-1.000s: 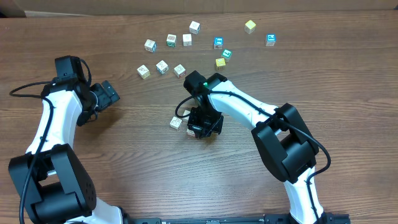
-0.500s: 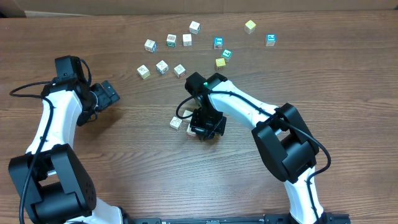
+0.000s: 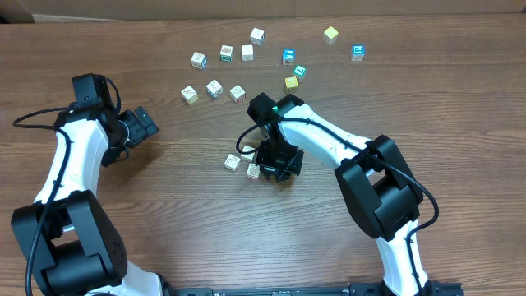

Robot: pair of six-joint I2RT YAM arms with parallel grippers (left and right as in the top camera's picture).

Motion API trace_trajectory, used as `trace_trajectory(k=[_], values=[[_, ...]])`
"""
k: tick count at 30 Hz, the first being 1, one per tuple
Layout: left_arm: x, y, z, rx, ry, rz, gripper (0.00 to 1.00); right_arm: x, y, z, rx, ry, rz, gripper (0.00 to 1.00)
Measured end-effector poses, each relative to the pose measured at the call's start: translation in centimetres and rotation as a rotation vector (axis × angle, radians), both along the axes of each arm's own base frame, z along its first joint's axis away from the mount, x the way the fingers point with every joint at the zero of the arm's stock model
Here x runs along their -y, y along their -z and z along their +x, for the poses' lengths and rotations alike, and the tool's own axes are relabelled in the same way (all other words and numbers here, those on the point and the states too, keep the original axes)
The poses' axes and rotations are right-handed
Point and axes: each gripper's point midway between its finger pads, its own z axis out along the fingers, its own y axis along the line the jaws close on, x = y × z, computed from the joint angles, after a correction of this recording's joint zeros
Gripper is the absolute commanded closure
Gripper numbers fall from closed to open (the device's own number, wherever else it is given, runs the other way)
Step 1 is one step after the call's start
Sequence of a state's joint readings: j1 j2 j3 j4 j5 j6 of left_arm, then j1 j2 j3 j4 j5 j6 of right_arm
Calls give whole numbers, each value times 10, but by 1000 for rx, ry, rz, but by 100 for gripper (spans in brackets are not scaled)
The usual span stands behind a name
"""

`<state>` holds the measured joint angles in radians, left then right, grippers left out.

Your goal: Form a circle

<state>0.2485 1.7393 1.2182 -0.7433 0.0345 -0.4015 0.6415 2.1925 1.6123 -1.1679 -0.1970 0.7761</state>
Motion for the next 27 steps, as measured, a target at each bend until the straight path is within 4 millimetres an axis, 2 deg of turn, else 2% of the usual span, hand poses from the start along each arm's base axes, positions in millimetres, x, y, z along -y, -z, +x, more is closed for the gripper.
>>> trace_trajectory(k=[3,10,13,18,24,27], values=[[0,0,0,0,0,0,1,4,2,8,45,-32,-23,70],[0,0,0,0,0,0,0,6,2,27,142,-71,-42,71],[0,0,0,0,0,0,0,8,2,27,143,-77,-50,77],[0,0,0,0,0,0,1,15,0,11,74,-79,-75,96],[0,0,0,0,0,0,0,15,-5,-13,-40,-76,-48,96],[0,0,0,0,0,0,1,11,-7,-15,-47,-75,-28,96]])
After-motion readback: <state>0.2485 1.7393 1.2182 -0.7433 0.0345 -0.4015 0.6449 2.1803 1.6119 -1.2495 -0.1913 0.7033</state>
